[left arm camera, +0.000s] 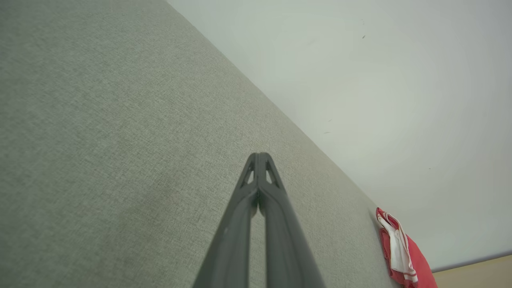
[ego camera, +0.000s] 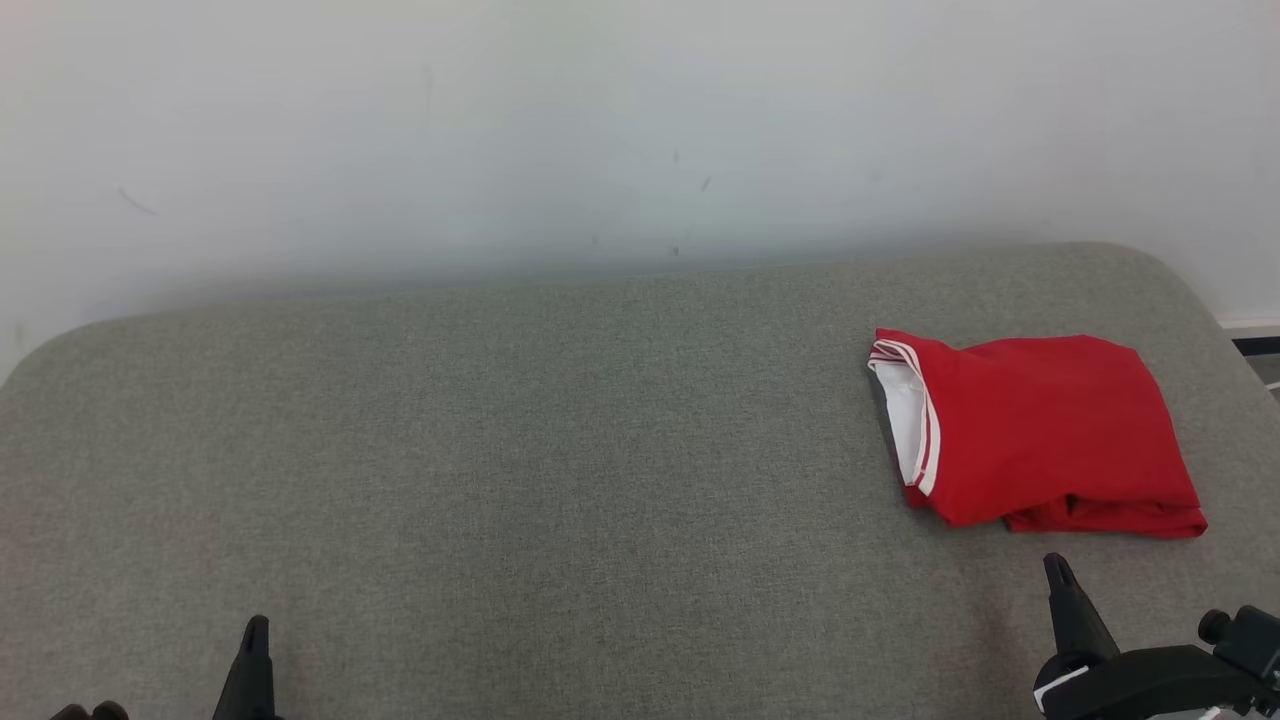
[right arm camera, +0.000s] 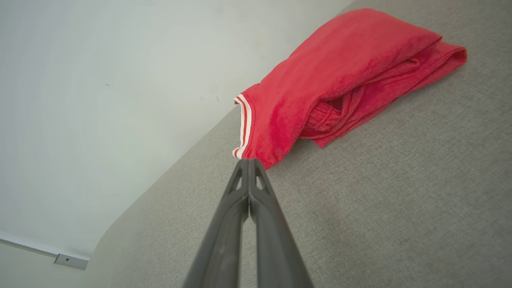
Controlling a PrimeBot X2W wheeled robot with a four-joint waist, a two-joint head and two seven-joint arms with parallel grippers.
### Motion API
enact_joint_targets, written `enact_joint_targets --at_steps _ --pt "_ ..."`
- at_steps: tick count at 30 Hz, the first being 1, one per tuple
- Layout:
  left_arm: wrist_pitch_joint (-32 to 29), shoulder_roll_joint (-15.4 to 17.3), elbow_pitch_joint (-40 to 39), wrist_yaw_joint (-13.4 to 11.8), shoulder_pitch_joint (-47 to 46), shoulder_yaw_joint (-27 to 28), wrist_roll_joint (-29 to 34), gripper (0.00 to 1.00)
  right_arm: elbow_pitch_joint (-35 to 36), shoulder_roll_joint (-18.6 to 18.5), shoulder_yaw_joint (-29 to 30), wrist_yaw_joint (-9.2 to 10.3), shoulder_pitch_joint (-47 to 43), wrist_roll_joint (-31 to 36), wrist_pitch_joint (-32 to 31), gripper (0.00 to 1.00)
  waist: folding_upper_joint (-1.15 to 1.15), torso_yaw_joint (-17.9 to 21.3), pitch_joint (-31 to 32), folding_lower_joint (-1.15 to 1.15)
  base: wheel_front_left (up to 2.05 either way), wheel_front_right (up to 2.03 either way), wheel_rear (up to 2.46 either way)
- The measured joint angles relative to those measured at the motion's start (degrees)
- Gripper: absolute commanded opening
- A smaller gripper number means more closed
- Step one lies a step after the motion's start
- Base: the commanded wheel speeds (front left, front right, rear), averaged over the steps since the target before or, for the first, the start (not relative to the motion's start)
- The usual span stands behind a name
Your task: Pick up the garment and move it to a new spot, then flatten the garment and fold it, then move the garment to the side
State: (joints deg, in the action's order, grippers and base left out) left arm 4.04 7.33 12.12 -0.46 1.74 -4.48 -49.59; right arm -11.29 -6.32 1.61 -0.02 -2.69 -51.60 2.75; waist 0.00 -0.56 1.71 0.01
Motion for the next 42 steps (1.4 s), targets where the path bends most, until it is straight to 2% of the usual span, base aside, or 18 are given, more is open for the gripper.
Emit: enact_joint_targets --at_steps 42 --pt "-8.45 -3.86 3.81 6.08 -4.74 7.66 -33.30 0.00 -4.74 2.88 4.75 -5.52 5.76 -31.67 -7.38 0.00 0.00 0.45 -1.45 -0.01 0.00 0.00 0.00"
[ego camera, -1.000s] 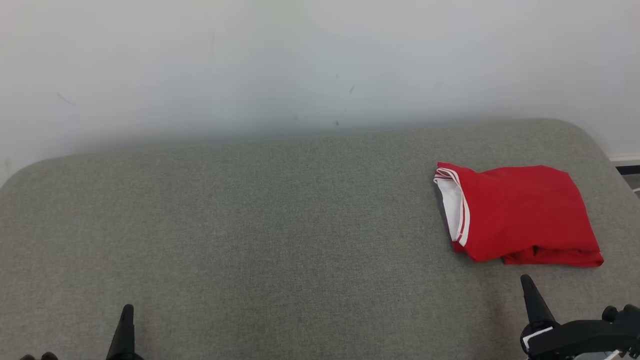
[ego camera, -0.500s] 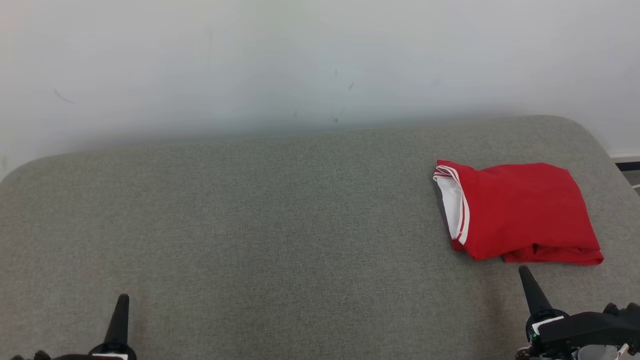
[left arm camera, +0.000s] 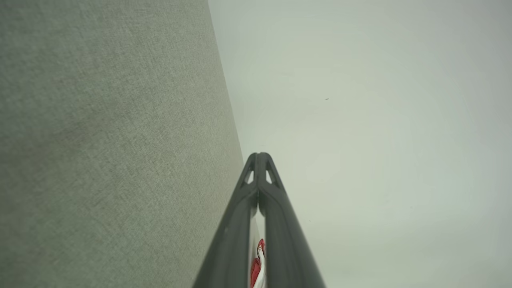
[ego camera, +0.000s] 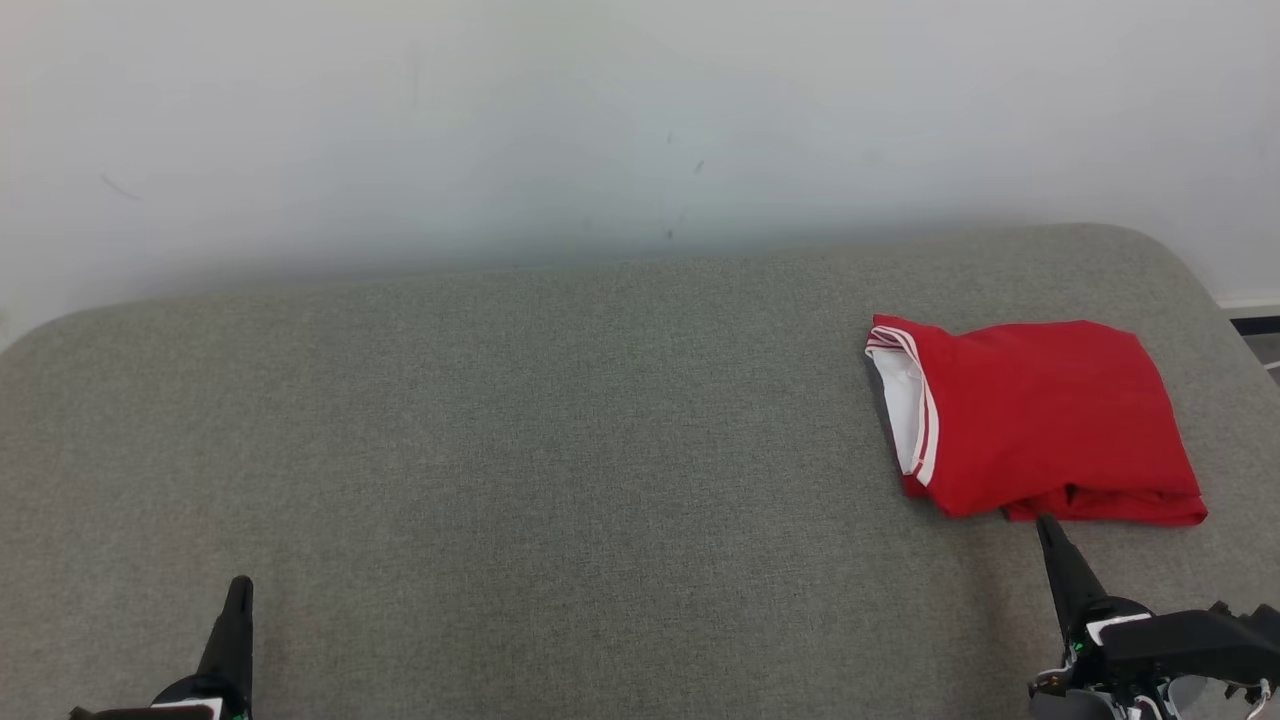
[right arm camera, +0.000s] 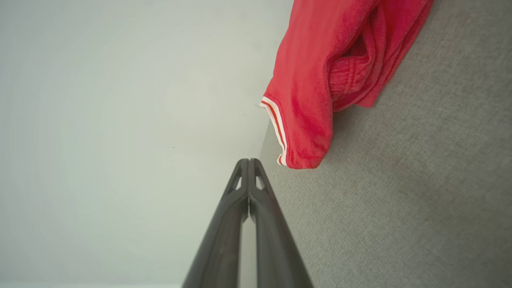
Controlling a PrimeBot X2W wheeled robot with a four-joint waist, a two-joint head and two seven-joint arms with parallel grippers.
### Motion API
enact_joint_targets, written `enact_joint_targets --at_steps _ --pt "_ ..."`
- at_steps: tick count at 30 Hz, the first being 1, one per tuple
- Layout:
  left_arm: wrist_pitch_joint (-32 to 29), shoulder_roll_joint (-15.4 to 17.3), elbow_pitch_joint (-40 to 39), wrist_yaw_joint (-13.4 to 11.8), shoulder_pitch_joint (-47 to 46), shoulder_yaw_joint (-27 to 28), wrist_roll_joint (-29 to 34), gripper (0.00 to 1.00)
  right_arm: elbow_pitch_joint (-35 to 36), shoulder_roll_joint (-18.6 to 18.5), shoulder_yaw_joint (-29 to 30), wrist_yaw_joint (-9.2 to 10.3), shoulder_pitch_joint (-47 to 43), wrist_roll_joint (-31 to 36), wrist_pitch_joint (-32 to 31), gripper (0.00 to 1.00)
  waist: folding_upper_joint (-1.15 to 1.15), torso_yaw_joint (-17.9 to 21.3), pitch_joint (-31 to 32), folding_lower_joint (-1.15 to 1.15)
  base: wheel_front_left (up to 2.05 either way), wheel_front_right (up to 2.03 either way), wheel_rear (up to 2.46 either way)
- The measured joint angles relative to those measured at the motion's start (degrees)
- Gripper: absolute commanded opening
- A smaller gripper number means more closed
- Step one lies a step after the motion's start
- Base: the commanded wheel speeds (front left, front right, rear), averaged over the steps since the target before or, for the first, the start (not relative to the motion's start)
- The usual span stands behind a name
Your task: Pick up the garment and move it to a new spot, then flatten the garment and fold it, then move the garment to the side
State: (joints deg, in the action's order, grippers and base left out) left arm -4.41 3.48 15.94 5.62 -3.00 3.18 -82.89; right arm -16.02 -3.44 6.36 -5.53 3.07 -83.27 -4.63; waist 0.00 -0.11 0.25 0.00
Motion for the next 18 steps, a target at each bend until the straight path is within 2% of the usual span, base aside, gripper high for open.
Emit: enact_joint_targets --at_steps 10,18 --pt "-1.89 -1.18 0.94 1.47 -1.28 1.85 -7.84 0.00 -0.88 0.71 1.21 -1.11 1.52 -7.53 -1.78 0.00 0.00 0.11 -0.35 0.00 0.00 0.00 0.00" --pt "-2.10 -1.29 1.10 1.47 -1.35 1.94 -8.38 0.00 -0.97 0.79 1.24 -1.12 2.04 -8.47 -1.93 0.00 0.00 0.11 -0.35 0.00 0.00 0.00 0.00"
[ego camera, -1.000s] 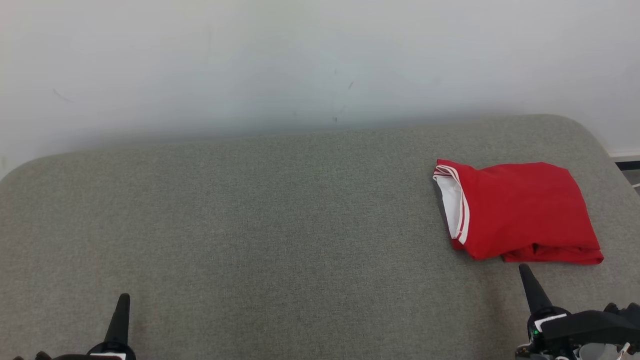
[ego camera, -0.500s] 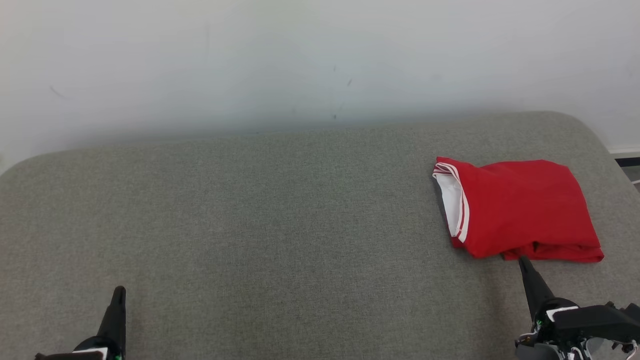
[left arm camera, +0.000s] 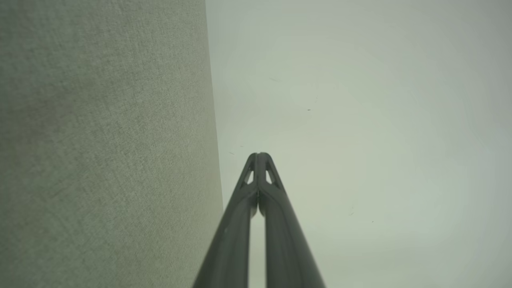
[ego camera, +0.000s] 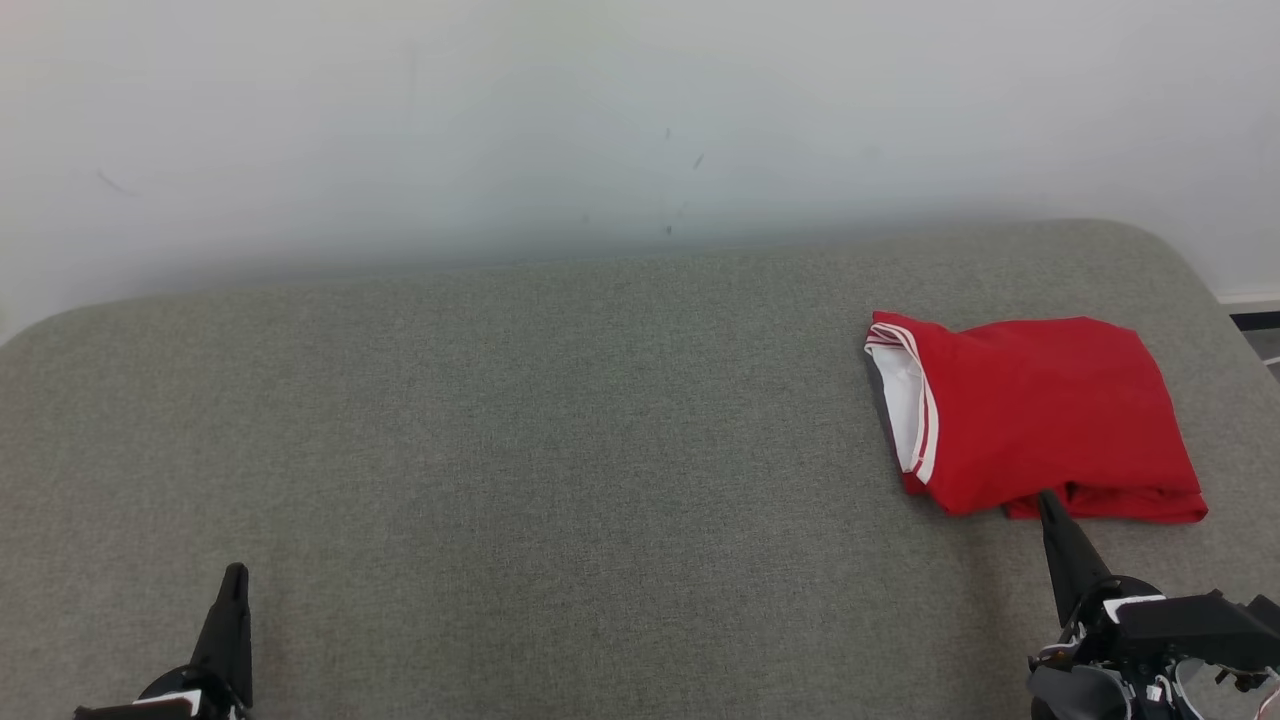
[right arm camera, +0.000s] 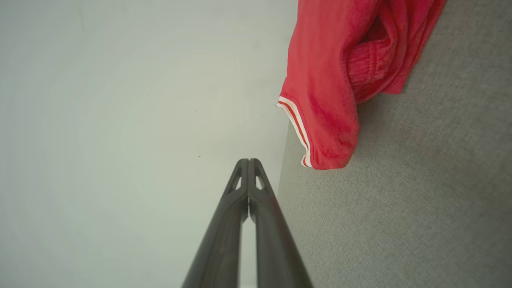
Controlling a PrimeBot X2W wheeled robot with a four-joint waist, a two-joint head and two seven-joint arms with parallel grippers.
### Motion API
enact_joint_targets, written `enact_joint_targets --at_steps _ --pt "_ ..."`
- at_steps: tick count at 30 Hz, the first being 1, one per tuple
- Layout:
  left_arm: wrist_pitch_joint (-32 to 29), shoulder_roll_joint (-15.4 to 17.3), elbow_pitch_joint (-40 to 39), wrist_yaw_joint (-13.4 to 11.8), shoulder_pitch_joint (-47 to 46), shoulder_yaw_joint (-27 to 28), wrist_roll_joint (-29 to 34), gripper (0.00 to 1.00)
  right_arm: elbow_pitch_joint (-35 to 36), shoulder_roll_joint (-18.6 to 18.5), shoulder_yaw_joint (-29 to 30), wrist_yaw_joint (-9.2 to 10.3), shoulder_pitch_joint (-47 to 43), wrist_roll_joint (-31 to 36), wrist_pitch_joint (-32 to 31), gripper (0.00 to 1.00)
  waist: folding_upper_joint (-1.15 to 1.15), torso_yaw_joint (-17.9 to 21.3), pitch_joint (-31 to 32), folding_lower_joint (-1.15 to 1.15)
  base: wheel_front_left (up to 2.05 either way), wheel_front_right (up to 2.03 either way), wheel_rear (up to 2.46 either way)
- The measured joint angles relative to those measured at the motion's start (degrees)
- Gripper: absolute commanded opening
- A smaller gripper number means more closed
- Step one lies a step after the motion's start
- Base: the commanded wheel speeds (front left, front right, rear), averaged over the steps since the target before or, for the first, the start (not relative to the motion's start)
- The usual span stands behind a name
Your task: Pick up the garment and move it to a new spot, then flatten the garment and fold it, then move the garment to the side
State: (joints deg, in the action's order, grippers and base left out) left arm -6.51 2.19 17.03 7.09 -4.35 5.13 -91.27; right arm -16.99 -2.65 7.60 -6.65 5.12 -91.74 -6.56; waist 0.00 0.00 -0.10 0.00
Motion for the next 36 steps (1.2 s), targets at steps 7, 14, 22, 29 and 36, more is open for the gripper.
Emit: enact_joint_targets --at_steps 7,14,22,29,36 --pt "0.00 0.00 0.02 0.00 -0.02 0.00 -0.02 0.00 0.00 0.01 0.00 -0.24 0.00 0.00 0.00 0.00 0.00 0.00 0.00 0.00 0.00 0.00 0.00" --pt "0.00 0.00 0.02 0.00 -0.03 0.00 -0.03 0.00 0.00 0.01 0.00 -0.24 0.00 0.00 0.00 0.00 0.00 0.00 0.00 0.00 0.00 0.00 0.00" --pt "0.00 0.00 0.02 0.00 -0.03 0.00 -0.03 0.00 0.00 0.01 -0.01 -0.24 0.00 0.00 0.00 0.00 0.00 0.00 0.00 0.00 0.00 0.00 0.00" --pt "0.00 0.00 0.02 0.00 -0.03 0.00 -0.03 0.00 0.00 0.01 -0.01 -0.24 0.00 0.00 0.00 0.00 0.00 0.00 0.00 0.00 0.00 0.00 0.00" --pt "0.00 0.00 0.03 0.00 -0.03 -0.01 -0.03 0.00 0.00 0.01 -0.01 -0.24 0.00 -0.01 0.00 0.00 0.00 0.00 0.00 0.00 0.00 0.00 0.00"
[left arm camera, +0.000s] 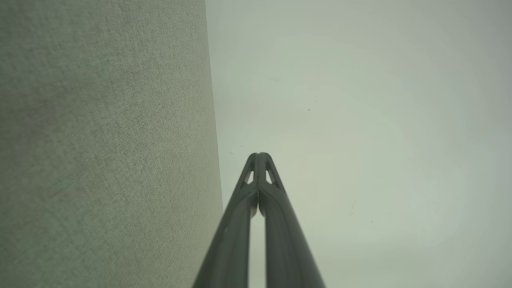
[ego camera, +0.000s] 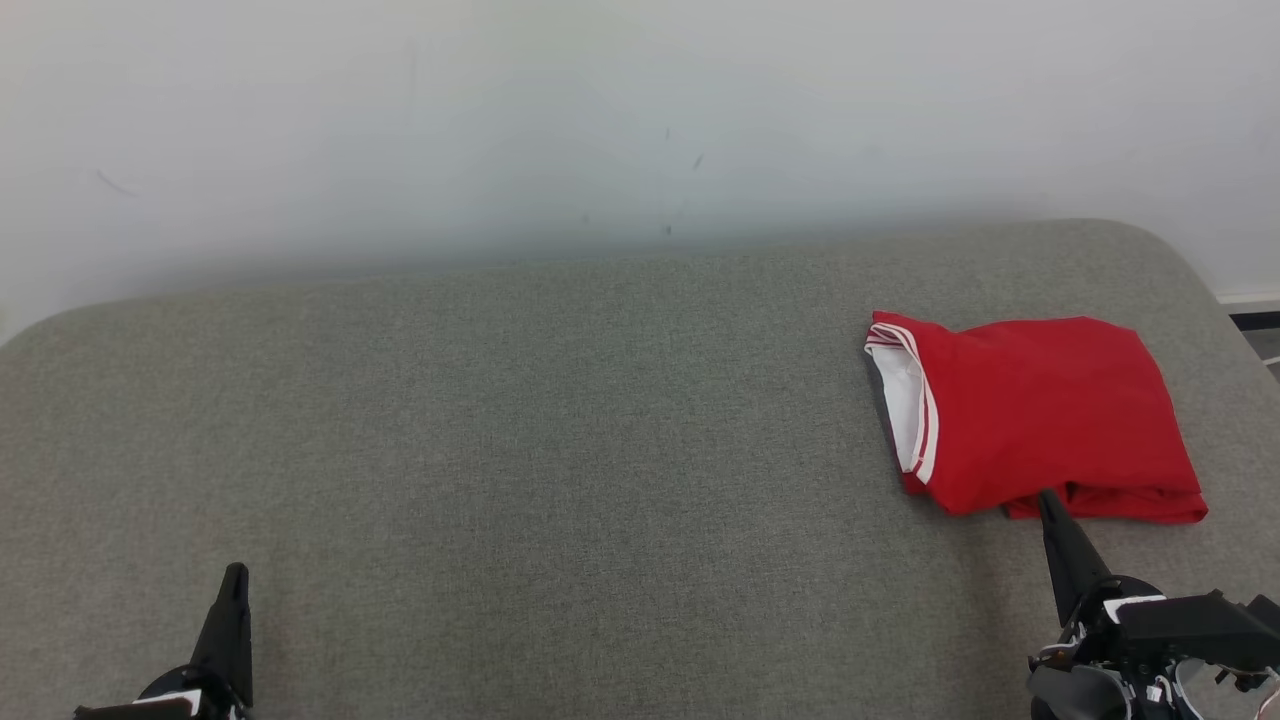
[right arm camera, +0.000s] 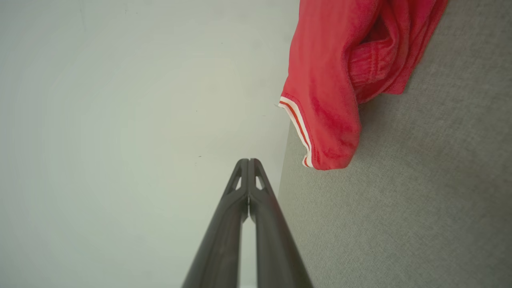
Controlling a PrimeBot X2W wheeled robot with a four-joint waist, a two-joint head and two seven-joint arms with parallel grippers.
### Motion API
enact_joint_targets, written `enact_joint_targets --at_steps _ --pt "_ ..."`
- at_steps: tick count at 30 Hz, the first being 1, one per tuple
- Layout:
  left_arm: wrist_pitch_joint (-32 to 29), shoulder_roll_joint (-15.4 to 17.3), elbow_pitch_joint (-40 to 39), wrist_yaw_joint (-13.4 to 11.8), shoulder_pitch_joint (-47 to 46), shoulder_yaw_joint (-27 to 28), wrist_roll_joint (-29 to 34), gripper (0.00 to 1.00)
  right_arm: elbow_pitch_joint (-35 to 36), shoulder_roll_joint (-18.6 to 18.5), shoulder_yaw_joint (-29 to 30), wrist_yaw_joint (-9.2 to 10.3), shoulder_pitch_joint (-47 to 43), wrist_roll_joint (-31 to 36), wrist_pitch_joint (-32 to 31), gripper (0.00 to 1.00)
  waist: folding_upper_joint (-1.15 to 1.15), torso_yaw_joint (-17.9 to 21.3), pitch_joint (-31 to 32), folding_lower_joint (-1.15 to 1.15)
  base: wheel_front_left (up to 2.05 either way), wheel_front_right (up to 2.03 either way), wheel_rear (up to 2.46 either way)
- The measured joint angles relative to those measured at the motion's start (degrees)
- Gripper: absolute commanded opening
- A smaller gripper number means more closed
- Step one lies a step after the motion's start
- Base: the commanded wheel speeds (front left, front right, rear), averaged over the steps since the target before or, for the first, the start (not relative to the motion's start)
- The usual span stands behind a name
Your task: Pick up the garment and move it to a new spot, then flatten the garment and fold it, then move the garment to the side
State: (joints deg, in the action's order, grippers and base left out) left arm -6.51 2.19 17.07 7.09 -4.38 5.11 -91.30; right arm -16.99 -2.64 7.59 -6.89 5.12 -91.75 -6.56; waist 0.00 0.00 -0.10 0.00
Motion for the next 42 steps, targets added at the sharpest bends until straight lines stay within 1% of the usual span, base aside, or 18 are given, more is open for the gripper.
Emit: enact_joint_targets --at_steps 42 --pt "0.00 0.00 -0.02 0.00 -0.01 0.00 -0.01 0.00 0.01 0.00 0.00 -0.01 0.00 0.00 0.01 0.00 0.00 0.00 0.00 0.00 0.00 0.00 0.00"
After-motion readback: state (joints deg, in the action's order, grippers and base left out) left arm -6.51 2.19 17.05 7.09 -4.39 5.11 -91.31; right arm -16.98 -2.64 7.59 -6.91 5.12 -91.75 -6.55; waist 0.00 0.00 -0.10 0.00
